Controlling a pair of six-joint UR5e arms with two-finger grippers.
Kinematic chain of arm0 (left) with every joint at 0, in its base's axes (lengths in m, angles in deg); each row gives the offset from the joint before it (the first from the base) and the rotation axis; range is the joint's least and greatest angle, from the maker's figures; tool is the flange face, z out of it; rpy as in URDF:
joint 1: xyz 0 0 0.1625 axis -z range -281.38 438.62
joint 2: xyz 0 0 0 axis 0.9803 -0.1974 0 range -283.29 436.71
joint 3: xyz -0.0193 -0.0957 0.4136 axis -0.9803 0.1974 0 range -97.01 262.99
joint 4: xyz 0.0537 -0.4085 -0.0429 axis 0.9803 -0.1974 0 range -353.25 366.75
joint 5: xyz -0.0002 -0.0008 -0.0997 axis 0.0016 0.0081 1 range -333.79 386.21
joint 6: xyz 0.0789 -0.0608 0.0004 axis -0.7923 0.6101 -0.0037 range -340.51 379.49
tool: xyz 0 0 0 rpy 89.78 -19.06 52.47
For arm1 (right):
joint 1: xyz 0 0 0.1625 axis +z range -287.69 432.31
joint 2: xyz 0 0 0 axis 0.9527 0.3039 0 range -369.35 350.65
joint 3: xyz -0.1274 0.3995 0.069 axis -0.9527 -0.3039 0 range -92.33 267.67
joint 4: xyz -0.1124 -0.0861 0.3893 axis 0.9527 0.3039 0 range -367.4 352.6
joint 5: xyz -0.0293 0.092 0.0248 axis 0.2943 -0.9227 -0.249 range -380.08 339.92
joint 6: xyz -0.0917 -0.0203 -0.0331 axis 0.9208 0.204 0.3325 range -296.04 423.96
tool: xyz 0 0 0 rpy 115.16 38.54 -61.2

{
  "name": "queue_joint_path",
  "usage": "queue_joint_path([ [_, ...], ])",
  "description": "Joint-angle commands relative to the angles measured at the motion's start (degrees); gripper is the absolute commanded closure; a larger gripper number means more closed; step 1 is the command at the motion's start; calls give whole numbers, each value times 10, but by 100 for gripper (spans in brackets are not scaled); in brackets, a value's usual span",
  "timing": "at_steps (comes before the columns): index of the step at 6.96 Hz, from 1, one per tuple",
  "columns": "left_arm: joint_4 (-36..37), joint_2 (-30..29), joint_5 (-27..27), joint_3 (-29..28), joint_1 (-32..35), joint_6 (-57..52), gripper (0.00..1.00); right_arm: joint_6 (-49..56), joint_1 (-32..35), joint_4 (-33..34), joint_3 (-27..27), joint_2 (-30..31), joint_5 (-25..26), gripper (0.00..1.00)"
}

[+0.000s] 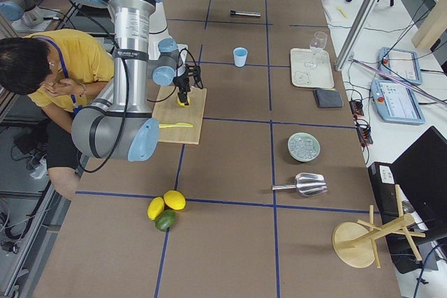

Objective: Squeeze lemon into cup
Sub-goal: 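Lower the right gripper, close on the lemon slice and lift it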

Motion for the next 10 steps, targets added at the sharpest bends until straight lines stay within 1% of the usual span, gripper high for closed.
queue_joint_path([
  [1, 0, 0, 0, 0, 0, 0, 0, -17, -10, -1, -2, 0, 1, 3],
  [4, 0, 1, 0, 1, 1, 0, 0, -18, -17, -1, -2, 0, 2, 8],
  [7, 0, 0, 0, 1, 0, 0, 0, -18, -19, -1, -3, 2, 3, 9],
  [8, 0, 1, 0, 4, 0, 0, 0, -18, -19, 0, -3, 2, 3, 11],
  [9, 0, 1, 0, 5, 0, 0, 0, -18, -19, -1, -3, 3, 3, 17],
  [10, 0, 1, 0, 5, 1, 0, 0, -18, -20, -1, -4, 2, 4, 25],
])
